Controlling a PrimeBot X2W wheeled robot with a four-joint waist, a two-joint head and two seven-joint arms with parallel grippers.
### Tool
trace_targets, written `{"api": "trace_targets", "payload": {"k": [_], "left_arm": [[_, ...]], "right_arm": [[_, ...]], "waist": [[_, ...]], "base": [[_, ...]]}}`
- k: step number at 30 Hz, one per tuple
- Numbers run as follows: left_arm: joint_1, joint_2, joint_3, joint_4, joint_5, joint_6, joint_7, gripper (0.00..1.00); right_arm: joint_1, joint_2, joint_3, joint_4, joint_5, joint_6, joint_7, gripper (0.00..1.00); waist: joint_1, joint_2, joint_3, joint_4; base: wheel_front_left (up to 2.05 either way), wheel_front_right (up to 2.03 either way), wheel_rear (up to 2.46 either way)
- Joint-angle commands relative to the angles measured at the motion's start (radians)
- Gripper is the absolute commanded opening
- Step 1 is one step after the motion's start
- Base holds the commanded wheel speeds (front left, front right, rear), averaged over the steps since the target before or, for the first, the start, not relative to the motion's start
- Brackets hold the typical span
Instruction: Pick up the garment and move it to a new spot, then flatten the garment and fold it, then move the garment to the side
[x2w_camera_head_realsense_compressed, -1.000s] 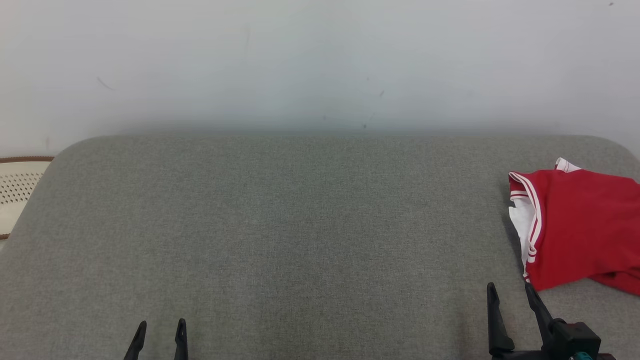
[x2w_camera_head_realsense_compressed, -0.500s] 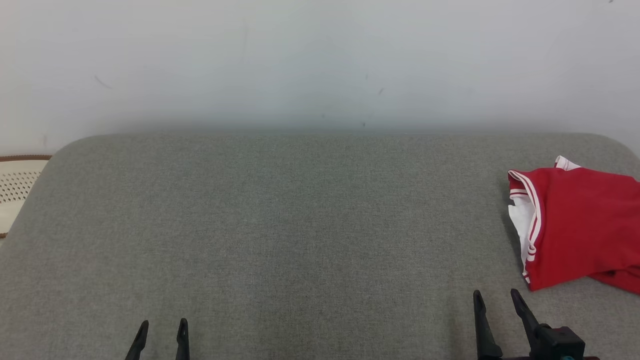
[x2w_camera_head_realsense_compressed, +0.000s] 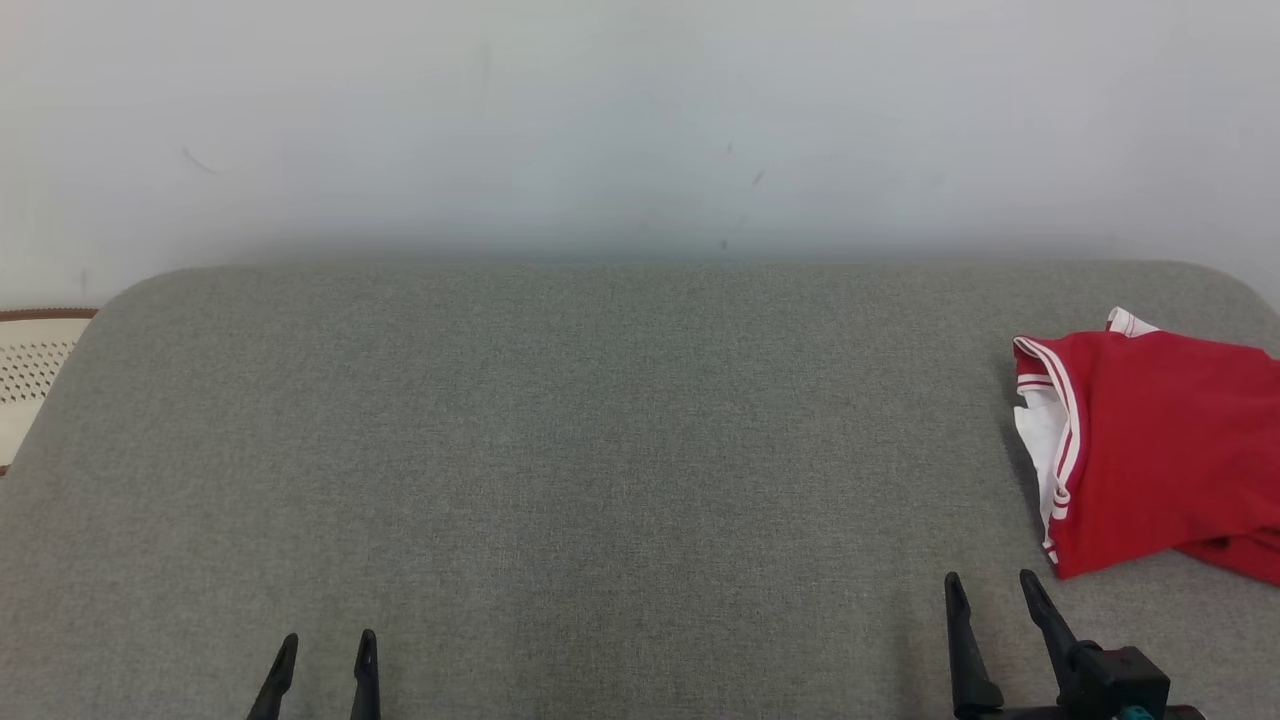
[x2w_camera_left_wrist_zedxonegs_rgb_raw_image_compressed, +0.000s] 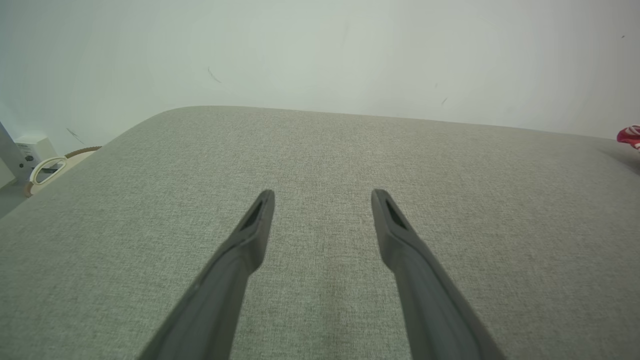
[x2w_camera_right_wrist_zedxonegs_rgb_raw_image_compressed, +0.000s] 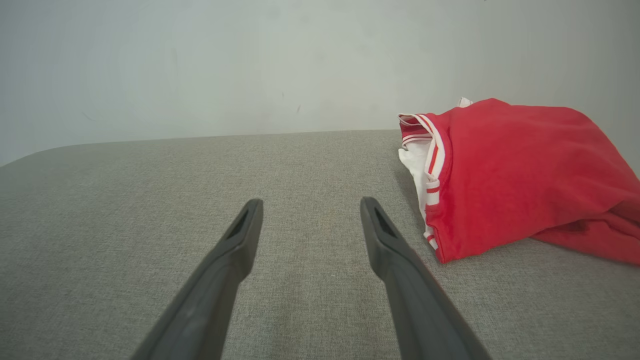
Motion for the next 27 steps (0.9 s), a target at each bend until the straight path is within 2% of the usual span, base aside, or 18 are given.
{"api": "trace_targets", "payload": {"k": [1,27], "left_arm": [[0.004,0.001,-0.001,0.004,0.003,0.003,-0.001,1.00],[0.002,0.001,-0.004,0.009,-0.003,0.000,-0.001,1.00]], "right_arm": [[0.004,0.002,-0.003,0.000,-0.009,-0.001,0.000,1.00],[0.004,0.002,-0.017,-0.016,-0.006,-0.001,0.000,1.00]], "waist": [[0.0000,0.0000,0.000,0.000],[0.0000,0.0000,0.001,0.009]], "base": [[0.00,0.00,0.00],[0.00,0.00,0.00]]}}
